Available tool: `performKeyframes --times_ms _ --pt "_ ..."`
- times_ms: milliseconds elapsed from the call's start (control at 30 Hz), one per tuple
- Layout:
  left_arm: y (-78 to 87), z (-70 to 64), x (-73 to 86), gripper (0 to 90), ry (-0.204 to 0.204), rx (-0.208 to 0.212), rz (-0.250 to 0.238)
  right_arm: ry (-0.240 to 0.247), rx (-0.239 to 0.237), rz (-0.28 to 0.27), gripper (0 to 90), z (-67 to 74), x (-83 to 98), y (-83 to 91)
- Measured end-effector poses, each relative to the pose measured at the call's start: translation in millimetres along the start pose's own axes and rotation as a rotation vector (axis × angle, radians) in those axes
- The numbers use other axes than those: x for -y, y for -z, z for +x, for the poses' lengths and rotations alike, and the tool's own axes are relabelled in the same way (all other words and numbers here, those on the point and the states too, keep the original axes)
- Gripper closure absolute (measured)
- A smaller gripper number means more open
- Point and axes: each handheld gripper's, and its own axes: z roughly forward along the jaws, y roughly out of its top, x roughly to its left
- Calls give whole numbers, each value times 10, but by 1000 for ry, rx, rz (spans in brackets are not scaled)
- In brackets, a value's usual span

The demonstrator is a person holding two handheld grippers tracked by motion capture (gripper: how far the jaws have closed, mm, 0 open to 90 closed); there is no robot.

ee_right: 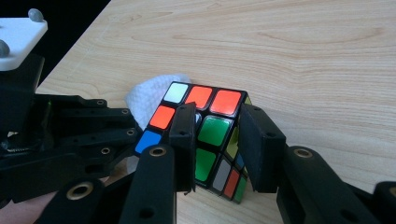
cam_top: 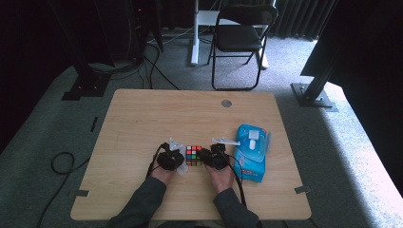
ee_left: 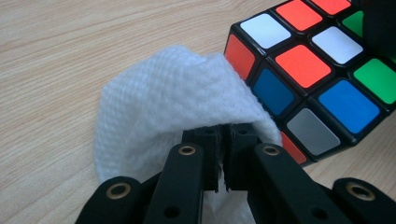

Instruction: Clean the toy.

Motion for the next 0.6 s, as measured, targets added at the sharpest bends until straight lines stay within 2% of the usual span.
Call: performKeyframes --times_ms 267,600 --pt "25 -1 -16 862 4 3 -2 -6 -4 -4 676 -4 6 0" --pt "183 -2 -113 861 5 11 -56 -4 -3 -5 675 -5 8 0"
